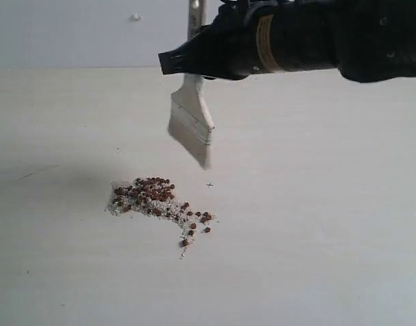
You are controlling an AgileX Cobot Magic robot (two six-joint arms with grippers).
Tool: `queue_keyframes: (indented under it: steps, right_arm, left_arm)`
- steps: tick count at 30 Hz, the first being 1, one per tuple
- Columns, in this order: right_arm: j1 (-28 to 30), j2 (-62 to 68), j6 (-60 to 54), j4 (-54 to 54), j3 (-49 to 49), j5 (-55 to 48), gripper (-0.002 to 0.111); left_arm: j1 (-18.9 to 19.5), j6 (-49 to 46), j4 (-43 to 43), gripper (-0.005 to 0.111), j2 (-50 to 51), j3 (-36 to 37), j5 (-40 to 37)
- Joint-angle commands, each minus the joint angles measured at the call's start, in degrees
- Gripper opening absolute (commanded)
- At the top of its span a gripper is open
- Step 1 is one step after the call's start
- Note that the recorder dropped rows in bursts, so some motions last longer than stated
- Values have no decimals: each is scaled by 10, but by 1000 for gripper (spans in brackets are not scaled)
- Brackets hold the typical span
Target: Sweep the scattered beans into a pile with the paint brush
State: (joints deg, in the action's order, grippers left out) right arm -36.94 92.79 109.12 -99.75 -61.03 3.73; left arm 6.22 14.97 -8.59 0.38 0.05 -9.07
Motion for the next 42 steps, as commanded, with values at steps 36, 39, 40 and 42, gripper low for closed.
queue_keyframes:
  steps: [36,39,40,42]
  right_arm:
    - [-296,188,129,235,-90,-584,0]
    - [-297,182,129,232,-111,-598,0]
    - [-302,180,129,231,-114,-601,0]
    - [-311,172,129,223,-115,-616,0]
  left_arm:
    - [1,1,-2,0,-4,-1,1]
    - [1,1,-2,0,-4,-1,1]
    - [1,1,-2,0,-4,-1,1]
    - [1,1,-2,0,-4,-1,1]
